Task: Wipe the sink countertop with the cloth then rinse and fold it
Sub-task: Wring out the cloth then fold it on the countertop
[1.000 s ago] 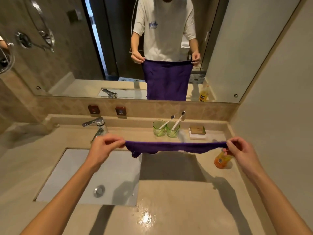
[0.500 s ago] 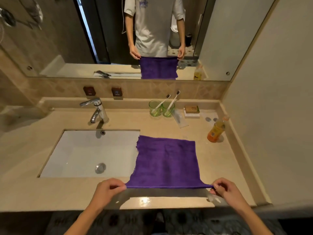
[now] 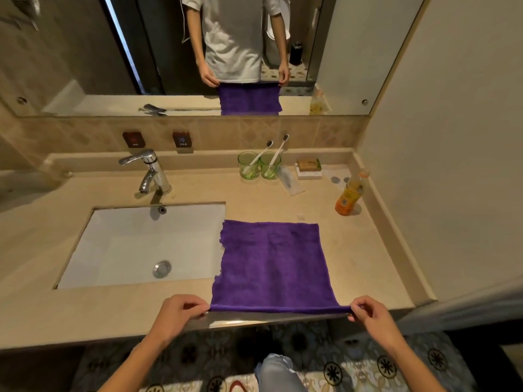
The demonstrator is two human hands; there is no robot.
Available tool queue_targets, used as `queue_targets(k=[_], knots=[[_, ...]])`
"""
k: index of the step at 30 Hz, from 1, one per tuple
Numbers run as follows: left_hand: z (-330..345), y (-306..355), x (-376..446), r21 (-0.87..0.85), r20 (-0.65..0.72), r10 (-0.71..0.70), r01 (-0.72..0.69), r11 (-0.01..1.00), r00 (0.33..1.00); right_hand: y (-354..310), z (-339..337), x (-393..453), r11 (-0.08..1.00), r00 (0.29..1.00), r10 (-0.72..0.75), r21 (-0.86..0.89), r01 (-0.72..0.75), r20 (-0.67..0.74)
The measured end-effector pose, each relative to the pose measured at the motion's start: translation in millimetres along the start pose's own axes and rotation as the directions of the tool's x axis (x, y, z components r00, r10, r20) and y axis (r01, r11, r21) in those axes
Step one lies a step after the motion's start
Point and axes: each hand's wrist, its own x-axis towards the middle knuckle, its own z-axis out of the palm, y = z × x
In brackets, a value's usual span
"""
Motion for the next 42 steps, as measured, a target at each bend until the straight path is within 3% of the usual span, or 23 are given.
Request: queue_targets(k=[8,19,30,35,39,42], knots=[[-20,45,63,-0.146,-0.125,-0.006,-0.012,0.989,0.992,-59,-1,60,0.996,0.993,-0.078,0.031,0.081,-0.087],[-33,78,185,-0.233,-0.201,-0.085,0.037,0.972,0.976,-107,18,188,0.997,0.987,-0.04,-0.077,0.028,-0.153],[-13,61,266,-0.208,-0.188,-0.269,0.229,0.951,0.945,-105,42,267,0.941,0.992,0.033,-0.33,-0.071,-0.122],[2,48,274,-0.401,-0.228,-0.385,0.274,0.874,0.894,-104,48,271,0.873,0.985,0.018,-0.477,-0.1,-0.173],[11,29,259,-0.515,-0.139,-0.467,0.339,0.787,0.873,-114,49,274,0.827,0.989,0.013,-0.554,-0.093,-0.148],[15,16,238,-0.52,0.015,-0.482,0.418,0.744,0.876,-145,61,278,0.838,0.994,-0.098,-0.542,0.059,-0.043]])
